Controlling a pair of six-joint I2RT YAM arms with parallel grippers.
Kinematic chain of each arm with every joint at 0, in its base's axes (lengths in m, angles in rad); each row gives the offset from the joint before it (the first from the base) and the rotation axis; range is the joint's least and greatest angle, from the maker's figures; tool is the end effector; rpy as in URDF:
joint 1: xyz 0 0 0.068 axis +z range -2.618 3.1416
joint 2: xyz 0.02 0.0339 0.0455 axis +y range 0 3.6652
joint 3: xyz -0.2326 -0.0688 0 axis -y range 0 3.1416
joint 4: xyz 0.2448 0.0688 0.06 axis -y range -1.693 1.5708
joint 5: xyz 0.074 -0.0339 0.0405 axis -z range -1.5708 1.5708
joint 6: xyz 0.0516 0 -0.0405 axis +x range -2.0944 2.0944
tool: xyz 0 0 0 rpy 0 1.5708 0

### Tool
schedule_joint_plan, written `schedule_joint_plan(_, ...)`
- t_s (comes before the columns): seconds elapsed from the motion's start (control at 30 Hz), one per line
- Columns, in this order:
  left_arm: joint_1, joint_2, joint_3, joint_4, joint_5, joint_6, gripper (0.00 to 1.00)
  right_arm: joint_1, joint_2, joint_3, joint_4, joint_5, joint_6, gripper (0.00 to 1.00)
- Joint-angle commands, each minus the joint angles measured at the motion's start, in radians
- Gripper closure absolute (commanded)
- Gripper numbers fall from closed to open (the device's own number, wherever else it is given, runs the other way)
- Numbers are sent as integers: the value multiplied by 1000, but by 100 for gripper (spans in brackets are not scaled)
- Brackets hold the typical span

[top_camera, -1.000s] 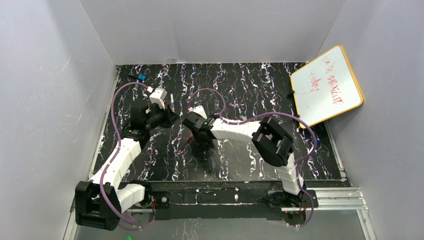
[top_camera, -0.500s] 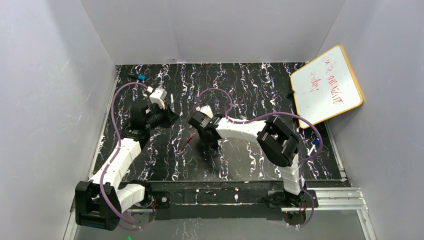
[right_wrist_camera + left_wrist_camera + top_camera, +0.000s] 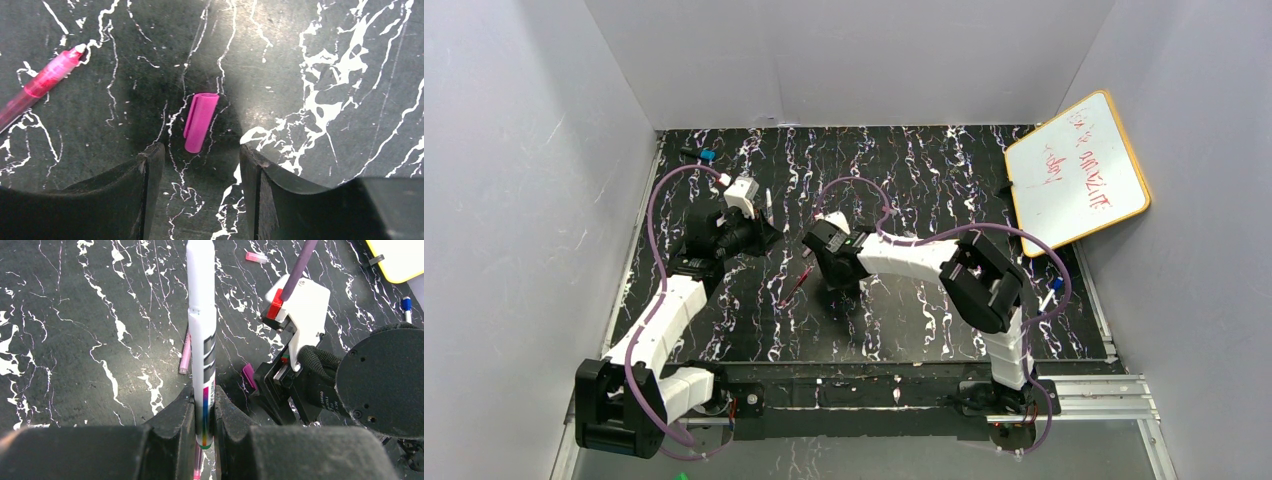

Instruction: Insert the pens into the pen caps

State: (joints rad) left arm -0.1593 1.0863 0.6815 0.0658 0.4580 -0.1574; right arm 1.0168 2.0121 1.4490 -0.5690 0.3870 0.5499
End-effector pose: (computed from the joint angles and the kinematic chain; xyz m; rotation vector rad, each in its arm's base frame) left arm 0.2667 -0.0659 0.2381 0.3154 1.9004 -0.6496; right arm 0.2323 0.3385 0.1336 -0.4840 2.5197 0.0474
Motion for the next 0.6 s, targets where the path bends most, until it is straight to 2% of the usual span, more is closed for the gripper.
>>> schedule_joint_plan(0.0, 4, 2, 10, -14, 22, 4, 100, 6, 26, 57, 20, -40, 0, 35)
schedule_joint_plan(0.17, 4, 6, 11, -12, 25, 4, 100, 5, 46, 70, 34, -43, 7, 37)
schedule_joint_plan(0.57, 4, 11, 13, -14, 26, 5, 100, -8, 70, 78, 53, 45, 40, 50)
